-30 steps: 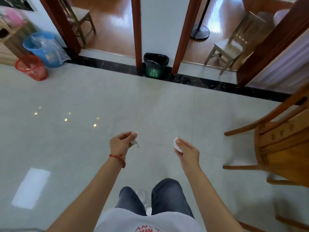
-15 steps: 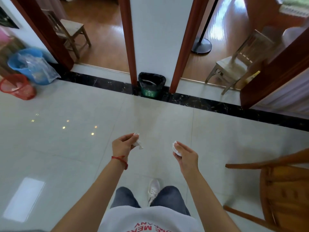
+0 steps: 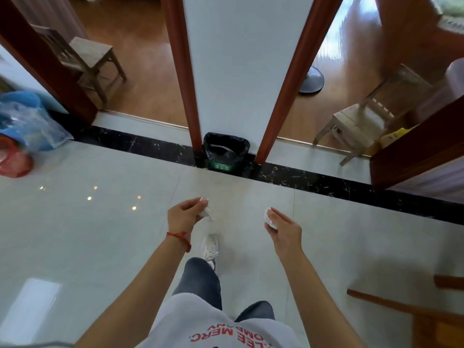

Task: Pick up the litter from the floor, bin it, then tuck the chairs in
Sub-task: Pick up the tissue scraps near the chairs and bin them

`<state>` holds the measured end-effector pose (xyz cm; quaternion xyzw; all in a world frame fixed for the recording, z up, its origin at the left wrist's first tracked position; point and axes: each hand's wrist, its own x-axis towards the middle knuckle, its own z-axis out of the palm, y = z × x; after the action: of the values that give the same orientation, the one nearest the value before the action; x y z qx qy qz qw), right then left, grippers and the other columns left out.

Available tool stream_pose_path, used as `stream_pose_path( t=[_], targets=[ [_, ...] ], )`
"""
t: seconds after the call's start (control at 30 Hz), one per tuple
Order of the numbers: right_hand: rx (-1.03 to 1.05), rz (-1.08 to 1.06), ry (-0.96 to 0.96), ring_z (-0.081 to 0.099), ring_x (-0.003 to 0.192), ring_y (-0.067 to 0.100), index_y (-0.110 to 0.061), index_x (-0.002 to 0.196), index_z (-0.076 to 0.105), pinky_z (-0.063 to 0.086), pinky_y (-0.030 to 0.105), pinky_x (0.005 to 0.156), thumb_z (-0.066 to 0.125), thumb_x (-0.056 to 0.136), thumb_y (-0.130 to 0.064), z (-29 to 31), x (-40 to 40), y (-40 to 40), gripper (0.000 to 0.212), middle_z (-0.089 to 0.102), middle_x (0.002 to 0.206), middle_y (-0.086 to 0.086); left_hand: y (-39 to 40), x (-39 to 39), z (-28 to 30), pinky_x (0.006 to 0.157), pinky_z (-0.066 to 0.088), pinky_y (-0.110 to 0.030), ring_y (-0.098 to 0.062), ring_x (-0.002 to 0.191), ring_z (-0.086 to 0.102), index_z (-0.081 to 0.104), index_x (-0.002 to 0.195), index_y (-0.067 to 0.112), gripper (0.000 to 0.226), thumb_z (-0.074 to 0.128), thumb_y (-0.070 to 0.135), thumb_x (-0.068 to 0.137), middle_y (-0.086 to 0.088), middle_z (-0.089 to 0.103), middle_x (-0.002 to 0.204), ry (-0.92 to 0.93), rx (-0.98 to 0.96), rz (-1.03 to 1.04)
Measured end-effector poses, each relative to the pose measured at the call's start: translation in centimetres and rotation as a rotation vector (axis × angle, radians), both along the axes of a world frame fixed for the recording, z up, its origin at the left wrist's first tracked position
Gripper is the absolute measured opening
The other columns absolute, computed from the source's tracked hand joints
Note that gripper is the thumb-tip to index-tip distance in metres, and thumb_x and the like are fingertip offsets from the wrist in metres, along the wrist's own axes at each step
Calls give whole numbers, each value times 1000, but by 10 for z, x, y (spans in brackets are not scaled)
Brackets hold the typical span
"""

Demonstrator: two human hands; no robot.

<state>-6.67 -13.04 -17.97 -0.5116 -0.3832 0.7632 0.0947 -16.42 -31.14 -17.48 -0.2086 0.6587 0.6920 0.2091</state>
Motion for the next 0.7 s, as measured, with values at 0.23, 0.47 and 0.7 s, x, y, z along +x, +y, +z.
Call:
stream_pose_path(
  t=[0.23, 0.47, 0.7],
  targets=[
    [4, -16, -49, 61, 93, 23, 0, 99, 65, 51, 24, 68, 67, 80, 1, 4, -109, 33, 20, 65, 98, 10, 31, -123, 5, 57, 54, -13, -23, 84, 62, 65, 94, 3, 14, 65, 5, 80, -9, 65, 91, -17, -30, -16],
    [-15, -11, -89, 61, 92, 22, 0, 99, 65, 50, 25, 70, 65, 80, 2, -6, -188, 73, 20, 66, 96, 10, 77, -199, -10, 64, 54, -18, -24, 89, 61, 66, 95, 3, 15, 64, 8, 81, -11, 65, 95, -48, -80, -12],
    [-60, 78, -133, 62, 82, 17, -1, 95, 66, 49, 24, 69, 66, 80, 1, -33, -262, 121, 15, 66, 88, 7, 130, -261, -35, 61, 56, -15, -19, 80, 61, 66, 96, 1, 17, 66, 7, 79, -6, 65, 83, -93, -116, 83]
  ],
)
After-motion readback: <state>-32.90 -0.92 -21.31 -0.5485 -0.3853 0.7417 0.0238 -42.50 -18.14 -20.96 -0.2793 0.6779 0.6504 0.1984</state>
